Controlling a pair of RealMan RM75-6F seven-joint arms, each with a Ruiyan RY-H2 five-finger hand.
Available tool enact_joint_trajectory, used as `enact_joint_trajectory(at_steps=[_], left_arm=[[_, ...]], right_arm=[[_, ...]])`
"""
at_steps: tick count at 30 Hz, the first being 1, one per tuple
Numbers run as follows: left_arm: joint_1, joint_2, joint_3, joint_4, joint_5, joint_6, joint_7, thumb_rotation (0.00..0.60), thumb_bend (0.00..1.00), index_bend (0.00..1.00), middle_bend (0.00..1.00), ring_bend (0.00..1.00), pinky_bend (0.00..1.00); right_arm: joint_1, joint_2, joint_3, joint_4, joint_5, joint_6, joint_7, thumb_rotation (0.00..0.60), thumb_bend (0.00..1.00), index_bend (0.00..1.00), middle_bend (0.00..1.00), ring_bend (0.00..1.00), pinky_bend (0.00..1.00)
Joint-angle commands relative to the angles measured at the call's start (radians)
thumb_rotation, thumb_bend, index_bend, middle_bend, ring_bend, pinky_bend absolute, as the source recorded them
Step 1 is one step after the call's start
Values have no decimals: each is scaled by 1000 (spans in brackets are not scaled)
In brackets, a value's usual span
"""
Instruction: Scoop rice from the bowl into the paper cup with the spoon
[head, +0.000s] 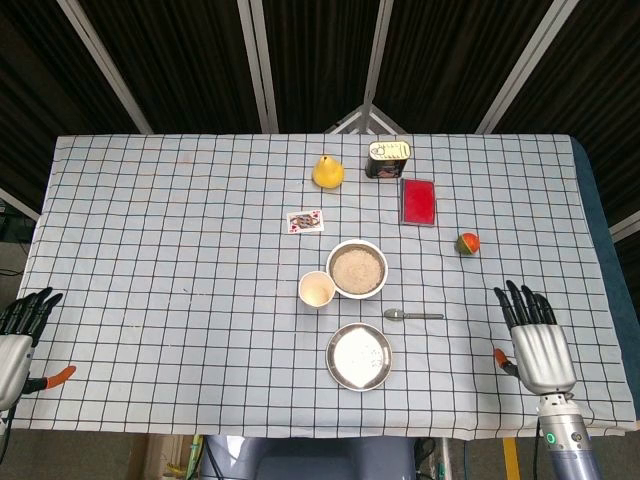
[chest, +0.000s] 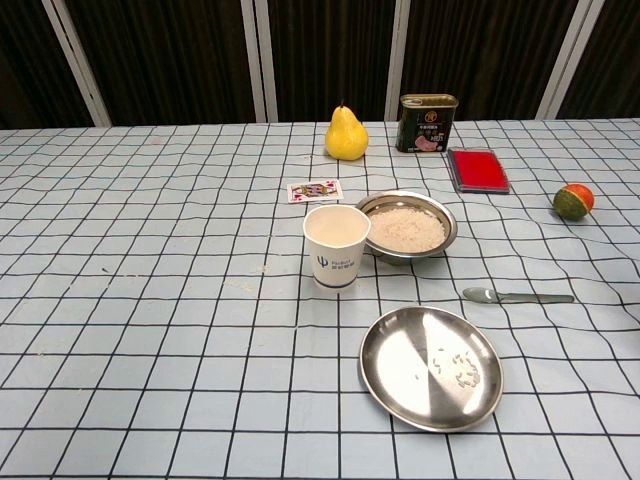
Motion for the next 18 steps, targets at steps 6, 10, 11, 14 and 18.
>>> enact_joint_trajectory(at_steps=[6, 10, 11, 14, 18], left_arm=[[0, -2, 2, -4, 8, 2, 10, 600, 21, 0, 0, 0, 0], [1, -1, 2, -6, 6, 2, 8, 600, 21, 0, 0, 0, 0], [1, 0, 3, -5, 6, 2, 6, 600, 21, 0, 0, 0, 0], [1, 3, 4, -5, 6, -1, -3, 600, 21, 0, 0, 0, 0], [0, 8, 7, -5, 8, -6, -13, 600, 21, 0, 0, 0, 0]], right_arm=[[64, -39, 54, -28, 1, -40, -10, 600, 292, 284, 870, 914, 929], [121, -77, 84, -37, 84, -126, -90, 600, 292, 372, 945, 982, 973], [135, -88, 91, -37, 108, -146, -114, 600, 292, 388, 951, 988, 974], [173, -130, 112, -33, 179, -189, -180, 600, 292, 428, 964, 999, 981], [213, -186, 132, -20, 255, -221, -246, 600, 291, 428, 965, 999, 980]])
